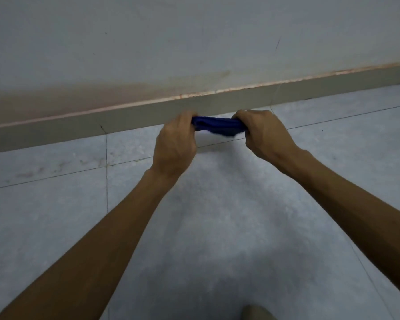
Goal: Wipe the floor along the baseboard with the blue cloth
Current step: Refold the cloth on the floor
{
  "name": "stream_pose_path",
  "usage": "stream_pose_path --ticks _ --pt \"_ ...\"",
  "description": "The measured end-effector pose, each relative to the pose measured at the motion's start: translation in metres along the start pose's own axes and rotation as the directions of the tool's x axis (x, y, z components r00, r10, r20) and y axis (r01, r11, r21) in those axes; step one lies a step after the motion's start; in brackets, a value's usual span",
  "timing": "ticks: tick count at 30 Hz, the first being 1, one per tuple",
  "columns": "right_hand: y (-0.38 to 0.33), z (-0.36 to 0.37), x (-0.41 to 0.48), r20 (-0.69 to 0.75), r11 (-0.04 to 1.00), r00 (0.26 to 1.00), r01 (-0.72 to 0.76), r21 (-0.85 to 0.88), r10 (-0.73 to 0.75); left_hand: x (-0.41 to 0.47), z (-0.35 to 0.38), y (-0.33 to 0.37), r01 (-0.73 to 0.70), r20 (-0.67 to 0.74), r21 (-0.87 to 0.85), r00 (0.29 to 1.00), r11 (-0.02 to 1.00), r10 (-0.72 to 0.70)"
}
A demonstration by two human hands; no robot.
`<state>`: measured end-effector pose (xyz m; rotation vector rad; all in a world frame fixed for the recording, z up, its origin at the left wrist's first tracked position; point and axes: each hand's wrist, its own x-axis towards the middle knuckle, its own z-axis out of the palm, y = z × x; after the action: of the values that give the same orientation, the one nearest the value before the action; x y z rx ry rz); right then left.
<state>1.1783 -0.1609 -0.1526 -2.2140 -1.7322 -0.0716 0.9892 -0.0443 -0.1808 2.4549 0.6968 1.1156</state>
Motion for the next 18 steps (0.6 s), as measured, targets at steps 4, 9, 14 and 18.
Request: stream_pose_path --ticks 4,9,14,18 --pt "-0.002 0.027 -0.044 0.038 0.998 0.997 0.064 -0.004 -0.064 -0.049 0.005 -0.019 -0.041 0.152 0.062 0.988 0.997 0.031" --pt "-0.024 0.080 -0.142 0.588 0.989 0.805 0.136 -0.055 -0.077 -0.162 0.013 -0.037 -0.262 0.608 0.050 0.774 0.964 0.179" --pt "-0.032 0.091 -0.207 0.562 0.942 0.798 0.323 -0.089 -0.220 -0.176 -0.011 -0.048 -0.481 0.752 -0.008 0.575 0.877 0.322" --pt "-0.021 0.072 -0.147 0.485 0.998 0.873 0.057 -0.011 -0.044 -0.132 0.006 -0.058 -0.418 0.705 -0.014 0.640 0.908 0.305"
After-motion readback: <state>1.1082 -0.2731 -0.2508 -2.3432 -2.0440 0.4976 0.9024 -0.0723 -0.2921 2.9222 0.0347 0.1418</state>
